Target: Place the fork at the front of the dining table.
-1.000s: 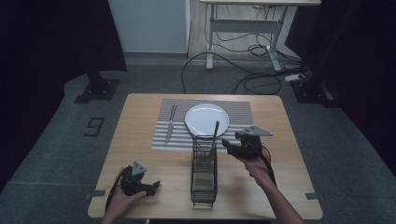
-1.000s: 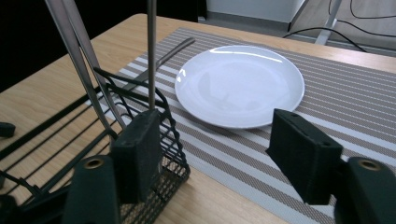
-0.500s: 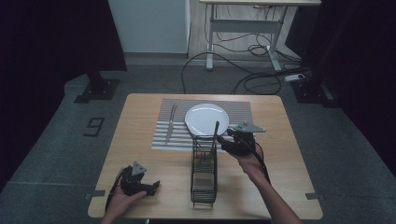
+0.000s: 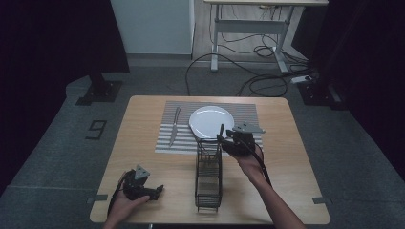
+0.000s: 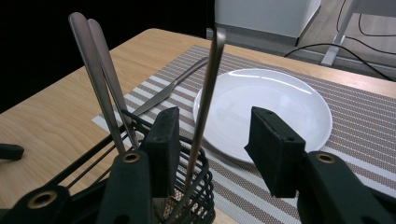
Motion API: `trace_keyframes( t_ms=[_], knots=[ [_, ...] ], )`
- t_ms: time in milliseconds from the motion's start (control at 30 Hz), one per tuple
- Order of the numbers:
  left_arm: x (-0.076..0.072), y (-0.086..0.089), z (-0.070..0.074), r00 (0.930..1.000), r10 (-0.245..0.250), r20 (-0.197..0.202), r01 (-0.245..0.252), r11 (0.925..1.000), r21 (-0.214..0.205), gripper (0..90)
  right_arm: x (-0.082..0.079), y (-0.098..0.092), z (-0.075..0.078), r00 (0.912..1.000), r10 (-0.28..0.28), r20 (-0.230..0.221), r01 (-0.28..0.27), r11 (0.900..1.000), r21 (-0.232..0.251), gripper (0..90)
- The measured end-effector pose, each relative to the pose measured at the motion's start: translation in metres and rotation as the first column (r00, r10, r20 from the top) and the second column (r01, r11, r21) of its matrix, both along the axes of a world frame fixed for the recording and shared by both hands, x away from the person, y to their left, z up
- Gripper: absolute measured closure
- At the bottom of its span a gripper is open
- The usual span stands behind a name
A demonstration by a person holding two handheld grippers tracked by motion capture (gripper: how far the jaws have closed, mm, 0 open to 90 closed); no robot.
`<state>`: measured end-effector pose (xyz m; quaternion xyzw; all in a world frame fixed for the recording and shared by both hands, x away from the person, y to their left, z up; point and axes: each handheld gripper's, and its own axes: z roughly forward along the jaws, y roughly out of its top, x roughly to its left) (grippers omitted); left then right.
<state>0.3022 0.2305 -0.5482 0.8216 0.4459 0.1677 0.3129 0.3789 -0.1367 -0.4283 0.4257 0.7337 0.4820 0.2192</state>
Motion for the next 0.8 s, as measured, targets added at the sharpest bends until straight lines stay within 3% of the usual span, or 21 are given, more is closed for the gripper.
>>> trace_keyframes(
  t_ms=[233,633,800],
  knots=[
    [0.0000,0.0001,0.0000,1.0000,-0.001,0.000,0.001,1.0000,0.000,0.9,0.0043,0.0039,-0.0020,1.0000,-0.010,-0.001,0.010,1.0000,-0.003,59.8],
    [0.0000,0.0001,0.0000,1.0000,-0.001,0.000,0.001,1.0000,0.000,0.9,0.0026,0.0095,-0.0016,0.9996,0.016,0.022,-0.015,0.9996,-0.026,81.0],
    [0.0000,0.0001,0.0000,1.0000,-0.002,0.000,0.002,1.0000,0.000,0.9,0.0014,0.0097,-0.0008,0.9997,0.019,0.015,-0.019,0.9997,-0.014,82.5]
  ],
)
